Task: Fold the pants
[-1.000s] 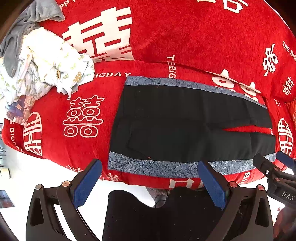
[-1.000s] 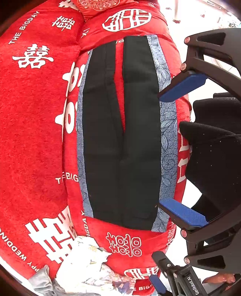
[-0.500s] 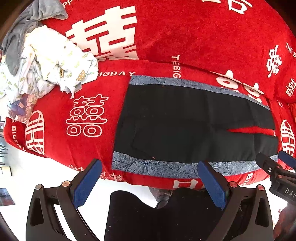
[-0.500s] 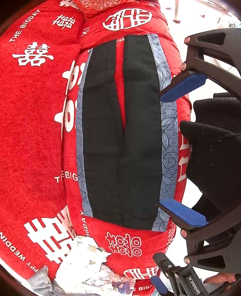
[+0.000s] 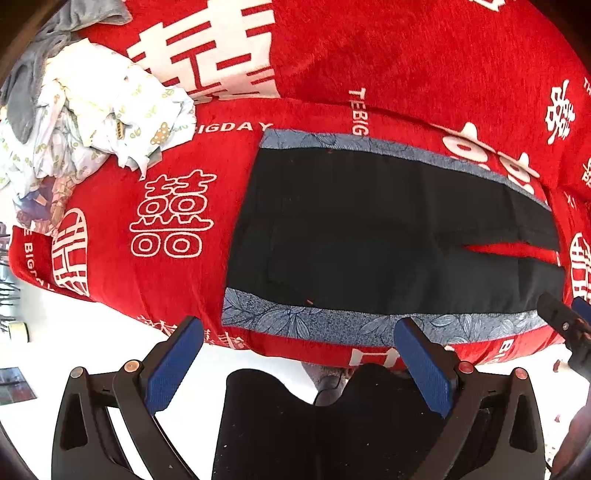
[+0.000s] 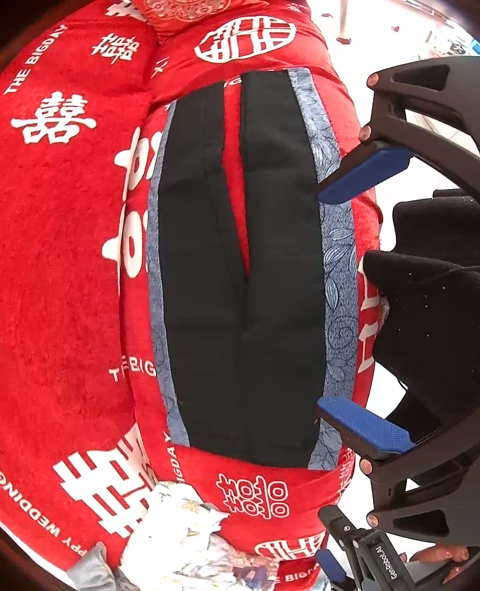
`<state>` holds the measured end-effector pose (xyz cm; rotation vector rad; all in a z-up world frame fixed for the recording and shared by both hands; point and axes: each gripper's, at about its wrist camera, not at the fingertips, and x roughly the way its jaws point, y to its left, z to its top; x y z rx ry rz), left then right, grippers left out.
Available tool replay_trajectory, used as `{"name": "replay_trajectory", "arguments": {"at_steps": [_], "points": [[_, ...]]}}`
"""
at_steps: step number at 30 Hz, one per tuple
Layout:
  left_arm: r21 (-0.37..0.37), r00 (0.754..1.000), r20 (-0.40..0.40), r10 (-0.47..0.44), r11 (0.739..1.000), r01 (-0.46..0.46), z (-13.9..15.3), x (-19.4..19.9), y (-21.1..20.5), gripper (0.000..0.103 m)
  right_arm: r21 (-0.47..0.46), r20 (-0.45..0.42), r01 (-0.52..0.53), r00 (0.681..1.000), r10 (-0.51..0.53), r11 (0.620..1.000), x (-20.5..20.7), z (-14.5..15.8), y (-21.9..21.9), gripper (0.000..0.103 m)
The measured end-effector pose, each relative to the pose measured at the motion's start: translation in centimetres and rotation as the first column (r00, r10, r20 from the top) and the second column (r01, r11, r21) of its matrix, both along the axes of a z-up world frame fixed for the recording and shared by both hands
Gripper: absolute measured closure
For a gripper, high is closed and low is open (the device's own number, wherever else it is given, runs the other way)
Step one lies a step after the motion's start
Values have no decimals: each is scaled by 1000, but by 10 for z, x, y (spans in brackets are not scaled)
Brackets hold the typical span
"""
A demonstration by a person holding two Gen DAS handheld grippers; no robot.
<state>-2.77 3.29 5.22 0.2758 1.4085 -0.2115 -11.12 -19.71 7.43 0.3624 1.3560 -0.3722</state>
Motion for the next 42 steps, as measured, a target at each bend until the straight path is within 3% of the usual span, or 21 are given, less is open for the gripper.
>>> {"name": "replay_trajectory", "arguments": {"at_steps": [10,42], "points": [[-1,1000,-12,-25,1000,25,-4,4,-7,0,9,-17,39,999,-39,999,-6,-5,-11,0],[-19,999,-44,-15,1000,14,-18,-22,28,0,-5,-25,19,999,-19,1000,-21,-7,25,0]]}}
